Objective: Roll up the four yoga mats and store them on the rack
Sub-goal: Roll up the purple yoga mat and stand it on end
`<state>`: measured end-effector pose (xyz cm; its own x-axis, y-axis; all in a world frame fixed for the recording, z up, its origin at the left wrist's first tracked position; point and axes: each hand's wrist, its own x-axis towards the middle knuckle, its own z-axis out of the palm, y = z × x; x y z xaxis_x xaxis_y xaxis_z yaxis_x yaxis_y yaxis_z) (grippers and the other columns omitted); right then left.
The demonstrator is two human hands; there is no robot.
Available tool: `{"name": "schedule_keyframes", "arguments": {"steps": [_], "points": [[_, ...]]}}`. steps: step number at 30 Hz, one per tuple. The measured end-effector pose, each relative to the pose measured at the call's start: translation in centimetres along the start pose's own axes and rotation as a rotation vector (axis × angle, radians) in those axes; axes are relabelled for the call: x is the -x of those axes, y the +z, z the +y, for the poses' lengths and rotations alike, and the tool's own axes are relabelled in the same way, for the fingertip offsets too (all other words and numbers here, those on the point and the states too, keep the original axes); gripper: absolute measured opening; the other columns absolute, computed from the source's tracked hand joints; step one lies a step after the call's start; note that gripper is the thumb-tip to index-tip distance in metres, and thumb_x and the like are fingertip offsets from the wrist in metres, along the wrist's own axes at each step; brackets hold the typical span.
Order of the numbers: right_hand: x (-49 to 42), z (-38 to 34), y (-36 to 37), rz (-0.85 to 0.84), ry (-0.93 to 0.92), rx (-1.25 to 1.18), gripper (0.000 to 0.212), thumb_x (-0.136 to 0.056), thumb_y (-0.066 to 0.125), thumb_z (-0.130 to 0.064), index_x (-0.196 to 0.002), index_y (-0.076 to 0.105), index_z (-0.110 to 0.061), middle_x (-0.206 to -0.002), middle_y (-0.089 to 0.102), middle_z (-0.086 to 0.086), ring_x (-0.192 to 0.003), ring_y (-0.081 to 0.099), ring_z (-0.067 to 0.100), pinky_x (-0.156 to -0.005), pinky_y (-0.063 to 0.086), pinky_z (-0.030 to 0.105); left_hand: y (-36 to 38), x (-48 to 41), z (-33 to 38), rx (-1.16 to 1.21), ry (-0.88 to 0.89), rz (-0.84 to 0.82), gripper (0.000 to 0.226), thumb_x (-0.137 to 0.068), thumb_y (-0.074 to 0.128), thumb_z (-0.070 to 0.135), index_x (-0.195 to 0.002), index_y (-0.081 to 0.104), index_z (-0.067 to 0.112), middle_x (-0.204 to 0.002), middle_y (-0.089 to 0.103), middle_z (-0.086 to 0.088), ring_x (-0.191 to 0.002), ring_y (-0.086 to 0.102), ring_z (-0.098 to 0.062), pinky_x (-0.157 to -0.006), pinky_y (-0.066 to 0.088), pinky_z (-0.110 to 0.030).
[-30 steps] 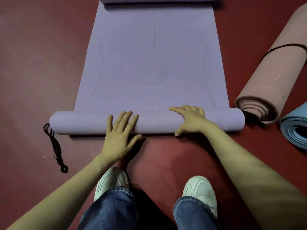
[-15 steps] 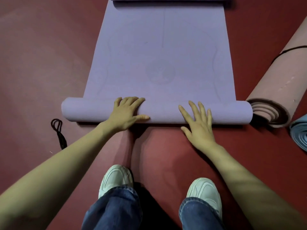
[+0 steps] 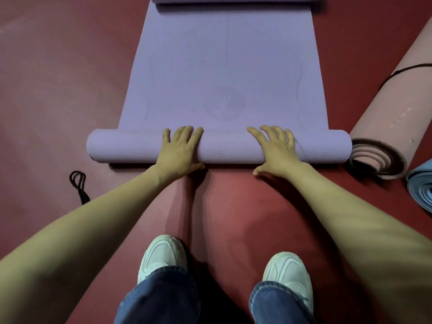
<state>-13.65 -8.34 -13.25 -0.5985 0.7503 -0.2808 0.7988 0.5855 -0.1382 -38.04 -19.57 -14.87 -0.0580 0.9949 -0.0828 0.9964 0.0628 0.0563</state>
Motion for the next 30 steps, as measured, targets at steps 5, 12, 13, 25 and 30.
{"name": "schedule_keyframes", "arguments": {"steps": [5, 12, 13, 25, 30], "points": [[-1.0, -0.2, -0.8, -0.036, 0.046, 0.041, 0.116, -0.059, 0.083, -0.046, -0.148, 0.010, -0.038, -0.152, 0.016, 0.010, -0.141, 0.009, 0.028, -0.114, -0.002, 0.046, -1.6, -1.9, -0.3, 0.013, -0.016, -0.107, 0.099, -0.064, 0.076, 0.058, -0.144, 0.033, 0.018, -0.138, 0.045, -0.008, -0.128, 0.040, -0.027, -0.104, 0.025, -0.049], [-0.2, -1.2, -0.6, 0.072, 0.042, 0.138, 0.097, -0.063, 0.079, -0.038, -0.143, 0.024, -0.037, -0.136, 0.035, 0.007, -0.124, 0.032, 0.026, -0.106, 0.016, 0.044, -2.2, -0.9, -0.4, 0.102, 0.012, -0.050, 0.089, -0.057, 0.078, 0.057, -0.132, 0.050, 0.018, -0.122, 0.059, -0.008, -0.113, 0.051, -0.031, -0.095, 0.033, -0.041], [0.3, -1.3, -0.5, 0.064, 0.046, 0.124, 0.097, -0.063, 0.079, -0.038, -0.143, 0.025, -0.038, -0.135, 0.035, 0.007, -0.124, 0.033, 0.026, -0.105, 0.017, 0.043, -2.3, -0.4, -0.4, 0.120, 0.018, -0.055, 0.091, -0.054, 0.073, 0.062, -0.131, 0.052, 0.018, -0.120, 0.060, -0.007, -0.110, 0.052, -0.031, -0.093, 0.034, -0.041], [9.1, -2.6, 3.6, 0.191, 0.016, 0.082, 0.100, -0.021, 0.085, -0.031, -0.117, 0.057, -0.029, -0.103, 0.056, 0.011, -0.088, 0.056, 0.031, -0.083, 0.023, 0.040, -0.9, 8.6, 2.0, 0.233, 0.091, -0.006, 0.083, -0.050, 0.055, 0.068, -0.114, 0.064, 0.017, -0.099, 0.067, -0.004, -0.086, 0.063, -0.028, -0.078, 0.047, -0.041], [11.9, -3.1, 4.4, 0.156, 0.014, 0.057, 0.106, -0.013, 0.082, -0.037, -0.114, 0.050, -0.035, -0.098, 0.057, 0.006, -0.083, 0.058, 0.027, -0.081, 0.024, 0.038, -0.6, 11.1, 2.9, 0.240, 0.105, -0.031, 0.083, -0.049, 0.054, 0.071, -0.113, 0.063, 0.019, -0.098, 0.068, -0.001, -0.085, 0.065, -0.025, -0.077, 0.049, -0.039]]}}
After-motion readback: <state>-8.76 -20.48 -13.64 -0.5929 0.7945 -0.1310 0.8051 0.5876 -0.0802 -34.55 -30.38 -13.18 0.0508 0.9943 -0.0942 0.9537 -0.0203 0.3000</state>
